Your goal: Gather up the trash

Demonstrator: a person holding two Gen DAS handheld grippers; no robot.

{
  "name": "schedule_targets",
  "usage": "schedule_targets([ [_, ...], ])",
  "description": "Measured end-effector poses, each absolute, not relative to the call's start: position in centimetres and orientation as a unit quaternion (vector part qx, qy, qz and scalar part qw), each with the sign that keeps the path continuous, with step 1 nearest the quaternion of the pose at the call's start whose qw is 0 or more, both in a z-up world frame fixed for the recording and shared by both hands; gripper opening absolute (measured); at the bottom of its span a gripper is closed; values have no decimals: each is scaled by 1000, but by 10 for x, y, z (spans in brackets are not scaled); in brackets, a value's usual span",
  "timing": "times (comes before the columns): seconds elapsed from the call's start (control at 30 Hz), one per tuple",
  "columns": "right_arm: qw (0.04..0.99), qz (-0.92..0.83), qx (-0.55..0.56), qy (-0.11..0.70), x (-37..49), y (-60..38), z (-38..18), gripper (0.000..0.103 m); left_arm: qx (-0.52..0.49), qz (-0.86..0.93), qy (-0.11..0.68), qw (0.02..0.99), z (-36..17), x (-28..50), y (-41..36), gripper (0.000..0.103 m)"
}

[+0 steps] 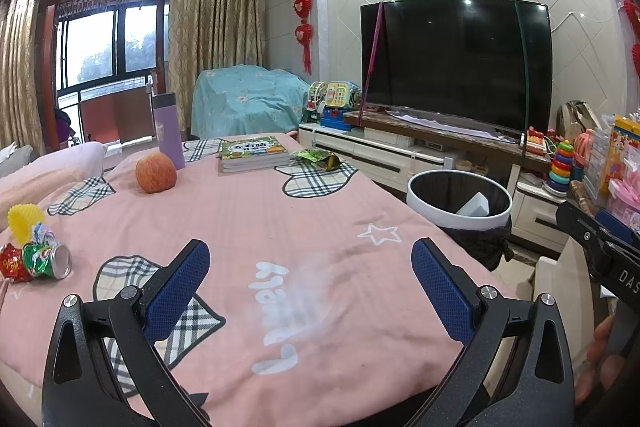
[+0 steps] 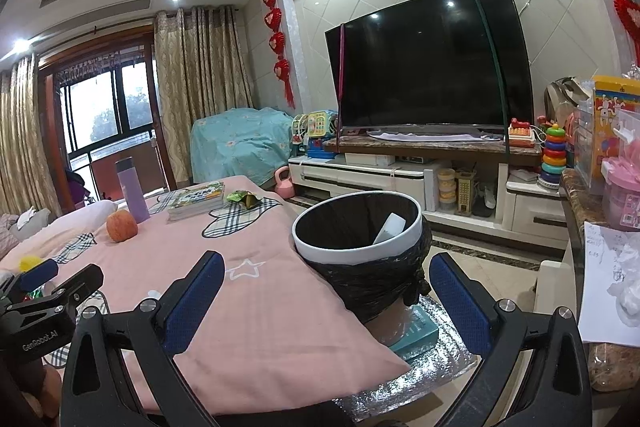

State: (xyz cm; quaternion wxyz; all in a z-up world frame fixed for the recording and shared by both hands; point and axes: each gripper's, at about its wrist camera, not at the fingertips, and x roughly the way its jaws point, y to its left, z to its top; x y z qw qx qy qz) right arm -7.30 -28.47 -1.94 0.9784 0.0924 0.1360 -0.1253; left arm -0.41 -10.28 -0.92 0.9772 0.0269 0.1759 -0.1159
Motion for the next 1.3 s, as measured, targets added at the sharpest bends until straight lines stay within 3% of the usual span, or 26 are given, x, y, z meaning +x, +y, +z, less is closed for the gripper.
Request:
schedule_targets([
  [1.3, 979, -110, 102, 139, -72, -287, -20, 103, 32, -121, 178, 976, -16, -1, -101, 103],
])
